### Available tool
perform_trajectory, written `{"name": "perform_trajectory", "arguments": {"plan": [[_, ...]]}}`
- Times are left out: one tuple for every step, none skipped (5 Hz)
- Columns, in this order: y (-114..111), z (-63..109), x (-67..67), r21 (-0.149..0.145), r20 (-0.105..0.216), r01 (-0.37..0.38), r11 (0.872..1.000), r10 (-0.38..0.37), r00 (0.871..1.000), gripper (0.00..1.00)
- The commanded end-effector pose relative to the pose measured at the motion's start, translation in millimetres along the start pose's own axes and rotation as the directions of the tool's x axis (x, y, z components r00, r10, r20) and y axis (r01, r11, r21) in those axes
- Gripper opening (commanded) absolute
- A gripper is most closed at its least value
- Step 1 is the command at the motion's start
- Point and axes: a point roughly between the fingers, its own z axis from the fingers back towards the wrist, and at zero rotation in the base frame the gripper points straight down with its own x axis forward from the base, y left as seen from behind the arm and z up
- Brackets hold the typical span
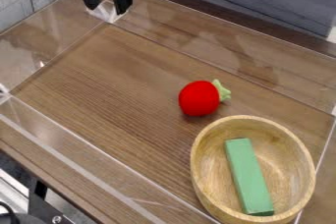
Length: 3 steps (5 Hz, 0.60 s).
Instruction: Move the red object to the right side of the table
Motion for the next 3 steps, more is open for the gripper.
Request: {"name": "perform_trajectory", "arguments": {"plan": [[2.2, 14.4, 7.7, 0.005, 0.053, -0.007, 1.0, 0.006, 0.999, 1.0], [0.7, 14.6, 8.9, -0.005, 0.06, -0.006, 1.0, 0.007, 0.998, 1.0], [-0.5, 14.1, 9.7, -0.013, 0.066, -0.007, 1.0, 0.008, 0.998, 1.0]]}}
